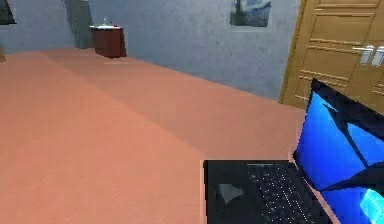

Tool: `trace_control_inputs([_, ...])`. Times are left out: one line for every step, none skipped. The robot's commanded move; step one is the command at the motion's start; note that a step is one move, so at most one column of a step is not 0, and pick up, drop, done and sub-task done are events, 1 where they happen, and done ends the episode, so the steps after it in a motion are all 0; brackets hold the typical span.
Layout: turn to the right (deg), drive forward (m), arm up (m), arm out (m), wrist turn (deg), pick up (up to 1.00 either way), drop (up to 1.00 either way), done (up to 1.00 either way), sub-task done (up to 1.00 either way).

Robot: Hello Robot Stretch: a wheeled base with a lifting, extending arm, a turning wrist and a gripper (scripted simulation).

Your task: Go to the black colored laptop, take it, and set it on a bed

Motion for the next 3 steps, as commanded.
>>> trace_control_inputs([-42.0, 0.0, 0.0, 0.0, 0.0, 0.0, 0.0, 0.0, 0.0])
trace_control_inputs([0.0, 1.0, 0.0, 0.0, 0.0, 0.0, 0.0, 0.0, 0.0])
trace_control_inputs([0.0, 1.0, 0.0, 0.0, 0.0, 0.0, 0.0, 0.0, 0.0])
